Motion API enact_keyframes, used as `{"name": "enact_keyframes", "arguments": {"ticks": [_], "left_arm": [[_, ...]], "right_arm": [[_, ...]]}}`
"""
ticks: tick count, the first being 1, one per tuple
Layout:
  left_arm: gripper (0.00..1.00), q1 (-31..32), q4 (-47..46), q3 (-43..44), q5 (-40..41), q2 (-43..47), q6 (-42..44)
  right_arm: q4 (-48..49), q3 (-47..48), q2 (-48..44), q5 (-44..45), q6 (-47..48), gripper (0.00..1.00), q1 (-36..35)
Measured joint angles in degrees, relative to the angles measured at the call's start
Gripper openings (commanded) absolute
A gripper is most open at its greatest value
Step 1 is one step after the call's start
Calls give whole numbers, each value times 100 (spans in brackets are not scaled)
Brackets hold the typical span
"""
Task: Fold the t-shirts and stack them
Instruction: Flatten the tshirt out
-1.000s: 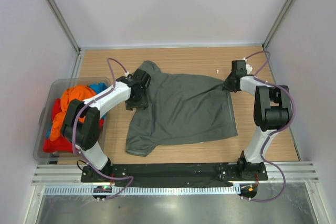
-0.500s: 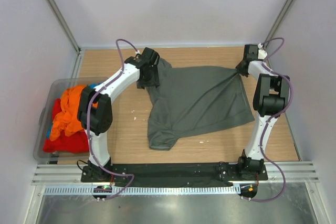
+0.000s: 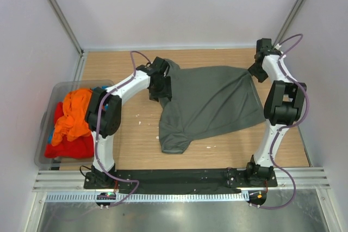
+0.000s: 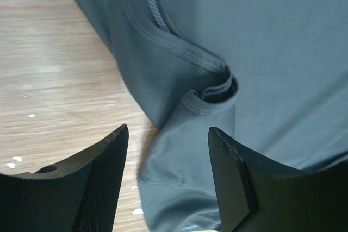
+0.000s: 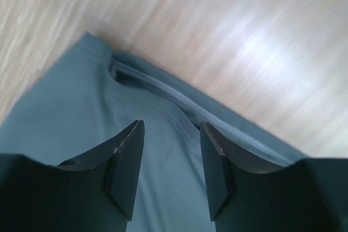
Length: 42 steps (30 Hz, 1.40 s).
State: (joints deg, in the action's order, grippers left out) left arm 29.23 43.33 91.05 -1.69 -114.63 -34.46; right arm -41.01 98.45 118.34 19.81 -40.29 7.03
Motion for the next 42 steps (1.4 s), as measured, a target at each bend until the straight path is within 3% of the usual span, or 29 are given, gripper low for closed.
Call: {"name": "enact_keyframes", "arguments": {"ticks": [6,13,22,42], "left_arm": [[62,328,-83,190,-42,-190,-2],[58,549,-83,258,232,-625,7],[48,527,181,258,973,-671,87],[47,525,243,-846,1672,79,-166]], "right_arm": [[-1427,-142,-723,107,-667,42,0],[-2133,-946,-739,61,-1032,41,0],[-2352,-1397,-730,-151,-1222,43,0],[-1982,-1993,-616,68,-1237,40,11]]}}
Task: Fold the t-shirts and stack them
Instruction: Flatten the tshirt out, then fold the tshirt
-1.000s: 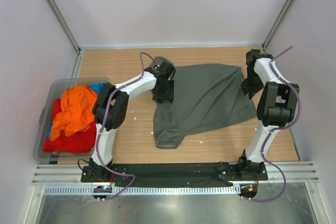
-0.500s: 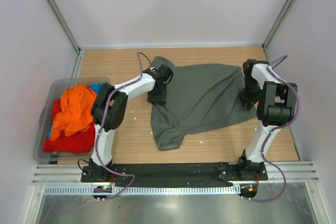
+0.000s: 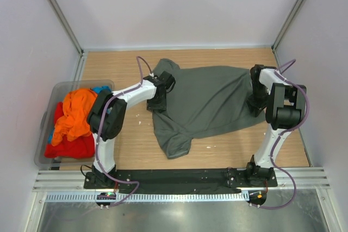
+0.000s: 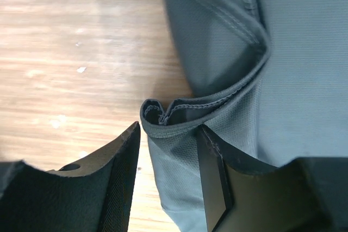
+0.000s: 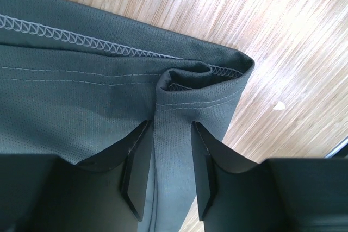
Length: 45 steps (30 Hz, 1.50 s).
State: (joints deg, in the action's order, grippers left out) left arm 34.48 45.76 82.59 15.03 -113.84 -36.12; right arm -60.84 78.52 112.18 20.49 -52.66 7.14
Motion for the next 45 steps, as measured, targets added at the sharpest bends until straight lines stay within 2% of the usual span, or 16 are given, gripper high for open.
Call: {"name": "enact_keyframes", "arguments": {"ticks": [7,14,24,37,41,44,45], "left_arm": [[48,0,-129,-737,197,382,-289],[51,0,-136,-984,197,636,-420],[56,0,-168,-1025,-39,1622,-422],[58,0,-267,-1082,-260,1880,-378],[59,0,-297,-1108,-262,1888,-365],[59,0,-341,-1185,-260,1888,-345],[60,0,-341,-1200,-260,1888,-337]], "right_arm": [[-7,0,0,42,-24,40,0],[-258,310,61,66,-122,42,0],[-479,817,367,208,-258,42,11],[-599,802,647,564,-372,35,50],[-601,667,645,678,-428,29,63],[-586,575,616,713,-439,1,72],[-573,538,595,721,-450,1,74]]}}
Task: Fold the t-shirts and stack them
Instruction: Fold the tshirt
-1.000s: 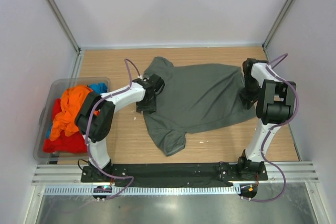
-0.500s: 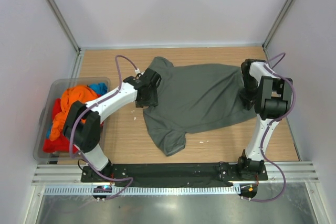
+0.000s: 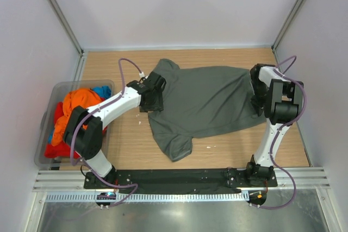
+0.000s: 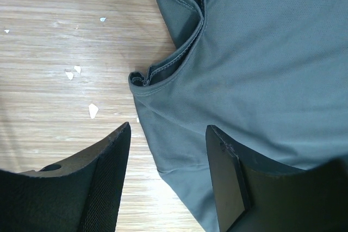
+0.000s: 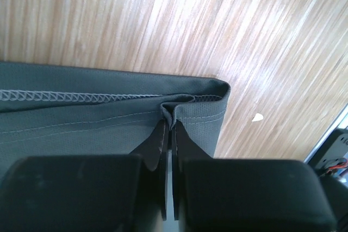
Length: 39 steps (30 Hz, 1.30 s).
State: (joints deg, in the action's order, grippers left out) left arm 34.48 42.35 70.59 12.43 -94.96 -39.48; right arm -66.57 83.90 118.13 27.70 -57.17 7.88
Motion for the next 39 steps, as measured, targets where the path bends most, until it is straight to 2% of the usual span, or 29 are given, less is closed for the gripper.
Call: {"name": "enact_keyframes", "arguments": {"ticks": [9,13,16,20,24,30,34,39], "left_arm": [[62,-44,11,-50,13,87,122],[61,-216,13,-184,-122,273,127],[60,-474,-133,-455,-520,378,98],[59,-627,-267,-1016,-970,568,33],[58,-498,-308,-1637,-1220,1137,-219],[57,122,-605,-2363,-1377,1943,-791],[57,442,-973,-2778,-1521,1884,-1163],[56,575,-1204,-2872,-1554,1491,-1449]], "right_arm": [[66,-402,-732,116,92,1,0],[240,-1043,-1567,120,262,1,2],[516,-1711,-2065,2,450,1,2],[907,-2485,-2330,-297,697,1,2],[1244,-2964,-2688,-603,949,1,2],[1655,-3239,-3346,-861,1263,1,2],[1829,-3333,-3429,-944,1434,1,2],[1926,-3462,-3532,-1008,1552,1,2]]}}
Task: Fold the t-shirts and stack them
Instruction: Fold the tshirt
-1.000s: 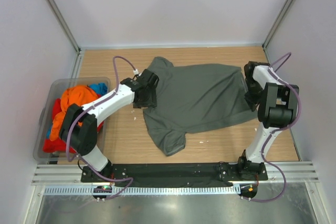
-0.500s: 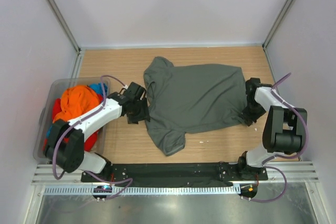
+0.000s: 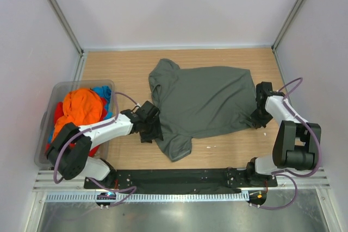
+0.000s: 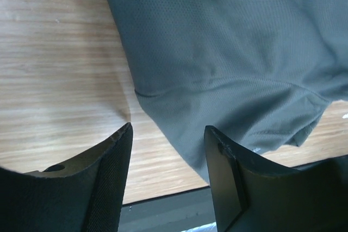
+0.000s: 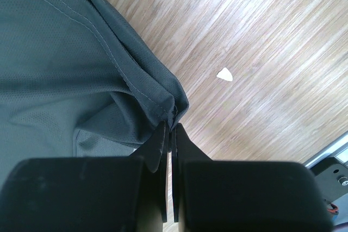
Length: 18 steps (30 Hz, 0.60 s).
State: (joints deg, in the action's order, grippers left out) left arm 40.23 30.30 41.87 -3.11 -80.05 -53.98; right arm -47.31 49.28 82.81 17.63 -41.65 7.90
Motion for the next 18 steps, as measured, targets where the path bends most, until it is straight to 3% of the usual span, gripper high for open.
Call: {"name": "enact_keyframes", "arguments": {"ticks": [5,7,8,11,18], "left_arm": [[49,66,-221,15,-33,-291,-164],[36,111,-286,24,-52,-345,-249],[21,127,-299,35,-48,-382,-278],[0,138,-127,173,76,-575,-295],[0,9,496,525,896,-730,-85]], "right_arm": [[37,-55,-146,-44,70,1,0],[59,-81,-168,-76,81,1,0],[66,-94,-168,-101,85,1,0],[83,-129,-168,-179,103,1,0],[83,-247,-426,-319,74,1,20]]}}
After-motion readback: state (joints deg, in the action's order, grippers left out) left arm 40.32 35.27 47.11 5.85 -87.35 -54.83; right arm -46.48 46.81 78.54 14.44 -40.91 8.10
